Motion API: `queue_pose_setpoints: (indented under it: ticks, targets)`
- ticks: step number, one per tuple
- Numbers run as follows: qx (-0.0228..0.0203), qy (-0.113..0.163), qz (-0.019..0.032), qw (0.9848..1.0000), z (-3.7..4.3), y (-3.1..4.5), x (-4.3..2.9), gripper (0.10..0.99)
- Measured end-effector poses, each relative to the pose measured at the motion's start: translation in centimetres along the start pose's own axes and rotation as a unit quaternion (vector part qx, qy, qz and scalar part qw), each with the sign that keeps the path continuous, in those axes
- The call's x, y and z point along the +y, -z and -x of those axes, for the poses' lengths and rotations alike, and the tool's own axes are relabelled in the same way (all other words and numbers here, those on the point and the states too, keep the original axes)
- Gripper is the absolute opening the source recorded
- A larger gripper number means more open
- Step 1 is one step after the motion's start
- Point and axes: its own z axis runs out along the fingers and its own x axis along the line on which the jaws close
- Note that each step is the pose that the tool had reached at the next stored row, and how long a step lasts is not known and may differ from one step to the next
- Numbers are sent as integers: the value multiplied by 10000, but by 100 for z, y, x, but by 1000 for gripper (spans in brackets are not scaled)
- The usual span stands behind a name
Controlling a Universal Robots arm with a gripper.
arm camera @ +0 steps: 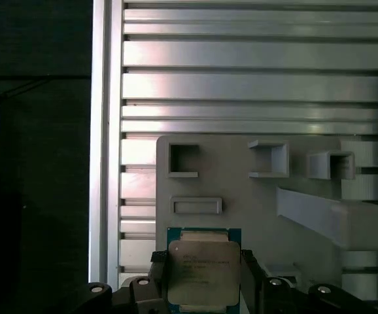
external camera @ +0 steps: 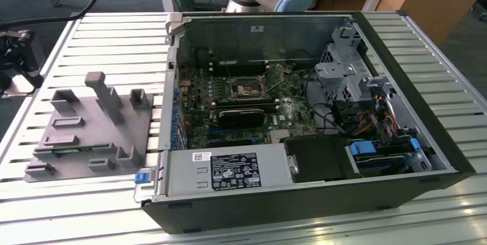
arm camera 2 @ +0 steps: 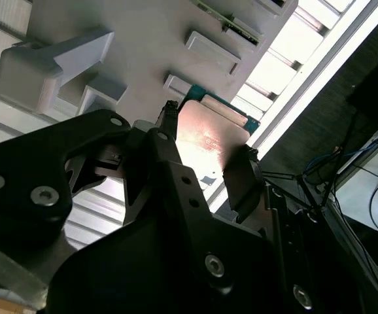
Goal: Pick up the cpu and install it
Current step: 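Pick up the cpu and move it towards the insertion slot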
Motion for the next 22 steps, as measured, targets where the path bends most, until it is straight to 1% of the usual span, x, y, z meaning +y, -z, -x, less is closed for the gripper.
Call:
queue_pose_setpoints:
  ticks: [18, 22]
  targets:
    - [0, 0, -14, 10000, 1, 302, 31, 533]
    - [0, 0, -30, 10000, 1, 349, 36, 533]
